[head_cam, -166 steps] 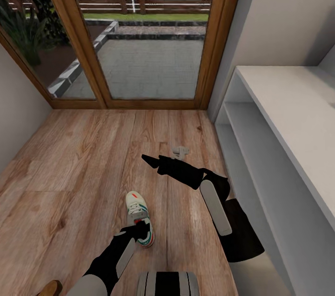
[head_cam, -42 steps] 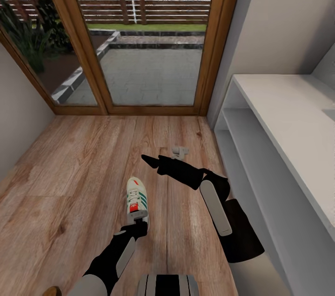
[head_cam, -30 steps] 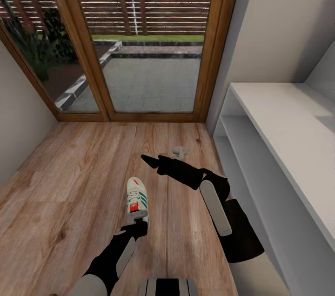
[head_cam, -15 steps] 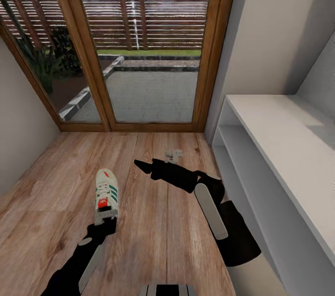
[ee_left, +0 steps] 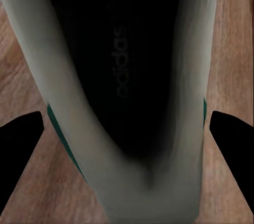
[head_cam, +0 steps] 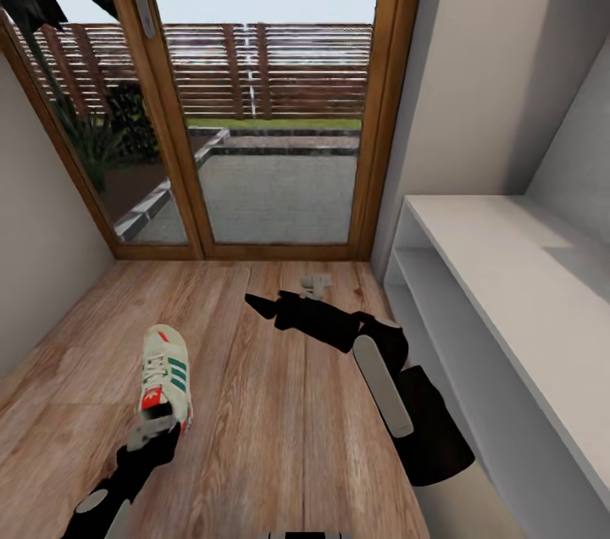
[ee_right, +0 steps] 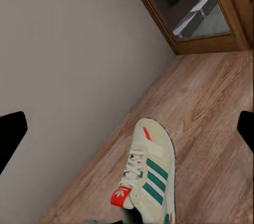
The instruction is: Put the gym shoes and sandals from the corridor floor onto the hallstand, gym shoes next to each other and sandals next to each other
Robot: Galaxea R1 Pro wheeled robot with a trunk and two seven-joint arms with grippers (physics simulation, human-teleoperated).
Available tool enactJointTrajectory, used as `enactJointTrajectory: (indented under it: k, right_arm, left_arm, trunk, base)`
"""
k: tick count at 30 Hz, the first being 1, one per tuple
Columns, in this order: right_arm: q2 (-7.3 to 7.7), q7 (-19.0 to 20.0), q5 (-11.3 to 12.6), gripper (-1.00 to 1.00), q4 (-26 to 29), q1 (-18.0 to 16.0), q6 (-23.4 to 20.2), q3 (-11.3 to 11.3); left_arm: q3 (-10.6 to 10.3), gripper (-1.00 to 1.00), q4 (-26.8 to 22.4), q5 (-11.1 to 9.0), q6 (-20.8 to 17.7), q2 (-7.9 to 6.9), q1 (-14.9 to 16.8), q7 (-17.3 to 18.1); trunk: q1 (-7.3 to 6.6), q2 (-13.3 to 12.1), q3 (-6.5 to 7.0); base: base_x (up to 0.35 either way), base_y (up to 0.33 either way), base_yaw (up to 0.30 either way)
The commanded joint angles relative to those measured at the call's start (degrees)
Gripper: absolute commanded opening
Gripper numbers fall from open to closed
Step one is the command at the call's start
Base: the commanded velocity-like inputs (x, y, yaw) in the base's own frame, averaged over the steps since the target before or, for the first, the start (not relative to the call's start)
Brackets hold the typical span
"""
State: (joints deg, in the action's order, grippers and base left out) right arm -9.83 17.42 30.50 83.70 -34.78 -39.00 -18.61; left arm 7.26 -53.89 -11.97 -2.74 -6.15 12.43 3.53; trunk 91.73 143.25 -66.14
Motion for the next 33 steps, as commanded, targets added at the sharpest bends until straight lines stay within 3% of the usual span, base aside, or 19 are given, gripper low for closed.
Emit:
enactJointTrajectory:
  k: [1,3,6,7,8,10,11,13,14,17,22,23,24,26,33]
  right_arm:
    - [-0.02,0.1,-0.9,1.00,0.0,0.0,-0.3,0.1]
    - [-0.02,0.0,-3.7,1.00,-0.2,0.0,-0.2,0.1]
    - [-0.08,-1.1,-7.6,1.00,-2.7,0.0,2.4,0.0]
    - [-0.09,-2.1,-9.2,1.00,-4.9,0.0,5.5,0.0]
    - [-0.11,-6.0,-13.2,1.00,-10.6,0.0,14.9,-0.1]
    - [-0.11,-9.4,-16.2,1.00,-13.7,0.3,20.6,-0.1]
    - [-0.15,-13.6,-19.8,1.00,-16.8,1.5,25.5,-0.1]
    - [-0.17,-20.1,-26.0,1.00,-20.3,4.6,30.9,-1.3]
    - [-0.17,-22.5,-27.9,1.00,-21.1,6.2,32.4,-2.1]
    - [-0.13,-27.0,-30.2,1.00,-21.9,9.9,34.9,-3.2]
    - [0.15,-31.7,-31.5,1.00,-22.3,15.3,39.0,-3.8]
    - [2.14,-33.0,-31.9,1.00,-22.8,18.5,42.1,-3.9]
    - [3.38,-33.2,-31.8,1.00,-23.3,19.3,42.9,-4.0]
    - [4.92,-33.3,-31.7,1.00,-24.3,20.4,43.8,-4.0]
    - [6.34,-33.4,-31.7,1.00,-29.8,22.6,48.8,-4.1]
  left_arm:
    - [1.3,-1.00,-0.1,-0.5,0.8,-0.28,-0.9,1.8]
    - [3.5,-1.00,0.0,-0.3,2.1,-1.07,-3.3,4.1]
    - [4.5,-1.00,0.2,-0.1,3.5,-1.39,-5.5,5.0]
    - [4.7,-1.00,0.5,0.0,4.8,-1.41,-6.1,5.1]
    - [4.6,-1.00,0.9,0.1,8.1,-1.36,-7.3,5.2]
    - [4.7,-1.00,1.0,0.1,9.5,-1.34,-8.1,5.2]
    - [4.7,-1.00,1.0,0.1,10.3,-1.33,-9.0,5.3]
    - [4.8,-1.00,1.1,0.1,10.9,-1.33,-9.8,5.3]
    - [4.8,-1.00,1.1,0.1,11.0,-1.31,-10.0,5.2]
    - [4.8,-1.00,1.5,0.1,11.1,-1.24,-10.2,5.0]
    - [4.8,-1.00,2.7,0.1,11.3,-1.17,-10.3,4.8]
    - [4.9,-1.00,3.2,0.2,11.3,-1.16,-10.3,4.7]
    - [4.8,-1.00,3.3,0.2,11.3,-1.15,-10.3,4.7]
    - [4.8,-1.00,3.4,0.2,11.4,-1.15,-10.3,4.7]
    - [4.7,-1.00,4.1,0.2,11.4,-0.94,-10.3,4.7]
  trunk:
    - [-0.03,0.0,0.28]
    - [-0.28,-0.4,0.86]
    - [-0.94,-1.6,1.67]
    - [-1.16,-2.0,1.94]
    - [-1.38,-2.4,2.20]
    - [-1.82,-3.2,2.74]
    - [-2.04,-3.6,3.01]
    - [-2.47,-4.4,3.55]
    - [-2.69,-4.8,3.82]
    - [-3.35,-6.0,4.63]
    - [-4.45,-8.0,5.98]
    - [-4.67,-8.4,6.25]
    - [-4.89,-8.8,6.52]
    - [-5.33,-9.6,7.06]
    - [-6.87,-12.4,8.94]
  base:
    - [0.000,0.000,0.000]
    - [0.000,0.000,0.000]
    - [0.000,0.000,0.000]
    - [0.000,0.000,0.000]
    - [0.000,0.000,0.000]
    - [0.000,0.000,0.000]
    - [0.000,0.000,0.000]
    - [0.000,0.000,0.000]
    - [0.000,0.000,0.000]
    - [0.000,0.000,0.000]
    - [0.000,0.000,0.000]
    - [0.000,0.000,0.000]
    - [0.000,0.000,0.000]
    - [0.000,0.000,-0.006]
    - [0.000,0.000,-0.016]
